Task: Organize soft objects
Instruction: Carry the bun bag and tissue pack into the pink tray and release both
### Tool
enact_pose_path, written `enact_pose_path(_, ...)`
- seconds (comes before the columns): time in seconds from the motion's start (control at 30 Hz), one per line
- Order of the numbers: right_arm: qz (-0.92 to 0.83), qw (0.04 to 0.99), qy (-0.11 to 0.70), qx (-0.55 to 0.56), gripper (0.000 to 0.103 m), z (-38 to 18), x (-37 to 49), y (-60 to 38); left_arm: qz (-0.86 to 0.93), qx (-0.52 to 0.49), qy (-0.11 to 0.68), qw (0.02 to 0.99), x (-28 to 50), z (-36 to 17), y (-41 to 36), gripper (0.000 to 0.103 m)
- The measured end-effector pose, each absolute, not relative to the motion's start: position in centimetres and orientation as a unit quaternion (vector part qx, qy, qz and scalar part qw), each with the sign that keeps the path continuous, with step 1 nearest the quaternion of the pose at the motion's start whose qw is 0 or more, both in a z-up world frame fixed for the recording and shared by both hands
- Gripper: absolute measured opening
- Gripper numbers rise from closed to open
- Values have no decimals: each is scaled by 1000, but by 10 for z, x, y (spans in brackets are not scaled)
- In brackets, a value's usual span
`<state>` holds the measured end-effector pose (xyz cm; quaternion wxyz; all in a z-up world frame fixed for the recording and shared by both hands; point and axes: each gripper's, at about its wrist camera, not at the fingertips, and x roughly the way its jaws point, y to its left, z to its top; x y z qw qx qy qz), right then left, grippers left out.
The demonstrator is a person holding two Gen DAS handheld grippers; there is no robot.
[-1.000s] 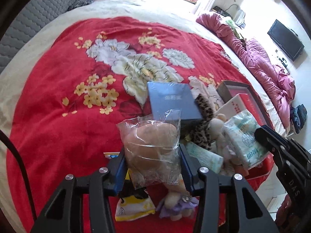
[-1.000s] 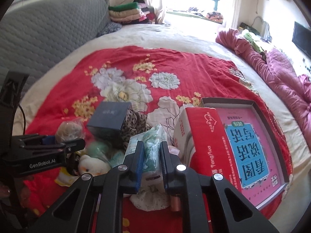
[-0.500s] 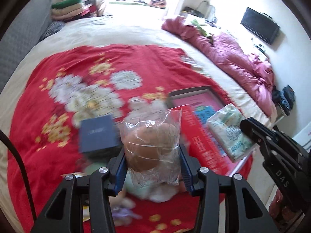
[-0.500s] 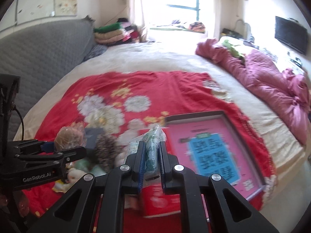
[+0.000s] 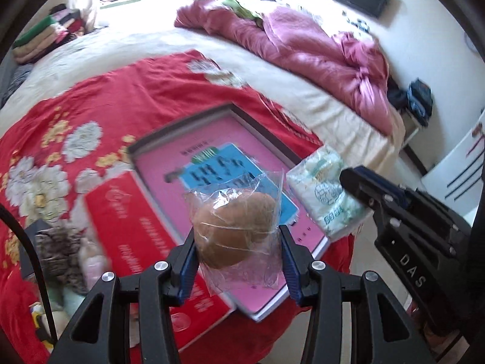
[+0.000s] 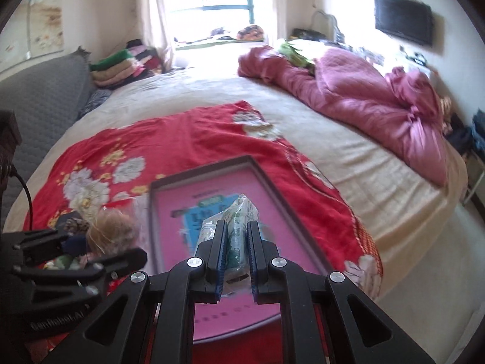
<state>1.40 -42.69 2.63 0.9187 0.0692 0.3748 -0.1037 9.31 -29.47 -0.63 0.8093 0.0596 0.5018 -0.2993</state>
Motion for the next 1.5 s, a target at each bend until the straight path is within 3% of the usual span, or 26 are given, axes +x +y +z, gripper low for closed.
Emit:
enact_pose_path(0.47, -111, 890, 430, 104, 13, -43, 28, -474, -299, 107, 549, 773, 103, -59, -353, 49)
enact_pose_path(0.67, -120, 882, 443, 104, 19, -64, 32, -483, -295, 120, 560, 765, 106, -72, -359, 49)
enact_pose_path(0.87, -126, 882, 436, 127, 35, -59, 28, -493, -286, 133, 565, 762, 108, -79, -363, 50)
enact_pose_path(1.13, -133, 886, 423, 134, 36, -39, 21, -497, -278, 156, 557, 767, 101, -81, -366, 52)
enact_pose_path(1.2, -134, 888, 420, 132, 36, -34, 19, -496, -277, 157, 556, 768, 101, -80, -365, 60)
enact_pose_path(1.33, -136, 890, 414, 132, 37, -24, 16, -493, -279, 149, 556, 768, 100, -75, -360, 61)
enact_pose_path(1.5, -142, 892, 408, 130, 47, -14, 12, -489, -281, 145, 553, 771, 94, -63, -352, 65)
